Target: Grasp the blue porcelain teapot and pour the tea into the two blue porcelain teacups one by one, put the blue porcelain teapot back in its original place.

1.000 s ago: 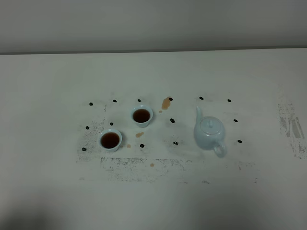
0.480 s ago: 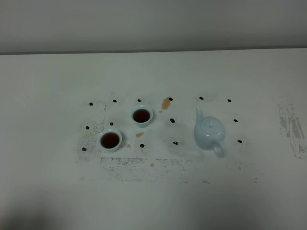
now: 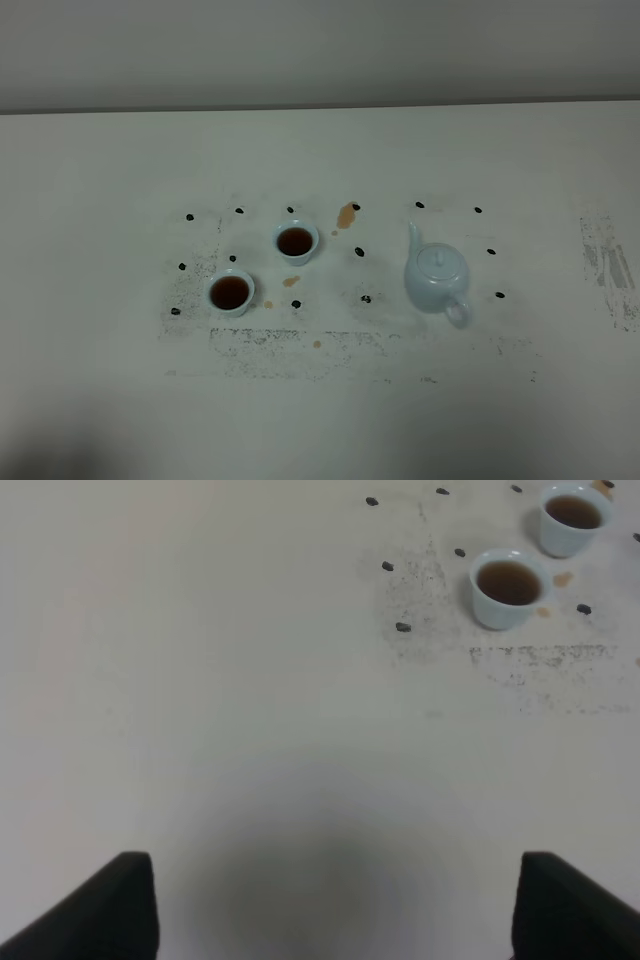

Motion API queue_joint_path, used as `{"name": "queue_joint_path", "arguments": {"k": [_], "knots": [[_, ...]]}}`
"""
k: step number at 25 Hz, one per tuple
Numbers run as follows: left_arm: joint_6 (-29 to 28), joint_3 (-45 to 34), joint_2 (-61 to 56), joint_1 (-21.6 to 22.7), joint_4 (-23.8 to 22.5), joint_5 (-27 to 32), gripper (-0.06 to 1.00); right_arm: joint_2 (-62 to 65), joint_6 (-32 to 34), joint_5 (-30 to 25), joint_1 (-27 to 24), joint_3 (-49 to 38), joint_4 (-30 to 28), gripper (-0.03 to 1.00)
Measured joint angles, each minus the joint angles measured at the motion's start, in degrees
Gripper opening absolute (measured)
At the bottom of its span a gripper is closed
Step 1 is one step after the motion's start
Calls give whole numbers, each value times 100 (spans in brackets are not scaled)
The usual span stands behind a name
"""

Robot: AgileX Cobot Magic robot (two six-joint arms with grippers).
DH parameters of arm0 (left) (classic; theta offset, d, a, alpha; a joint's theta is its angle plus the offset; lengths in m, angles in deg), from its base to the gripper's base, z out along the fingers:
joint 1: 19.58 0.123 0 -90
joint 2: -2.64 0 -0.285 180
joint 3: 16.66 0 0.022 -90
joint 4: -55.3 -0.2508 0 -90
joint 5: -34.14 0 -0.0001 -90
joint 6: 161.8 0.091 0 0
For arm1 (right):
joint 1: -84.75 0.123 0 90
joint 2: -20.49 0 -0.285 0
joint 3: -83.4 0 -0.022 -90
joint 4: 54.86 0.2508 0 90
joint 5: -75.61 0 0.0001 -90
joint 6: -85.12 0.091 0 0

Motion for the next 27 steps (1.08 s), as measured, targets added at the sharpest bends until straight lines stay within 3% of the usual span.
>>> {"name": "queue_joint_path", "arguments": {"k": [27], "knots": [[5, 0, 0, 0, 0, 6, 73, 0, -4, 0, 0, 0, 6, 40]]}}
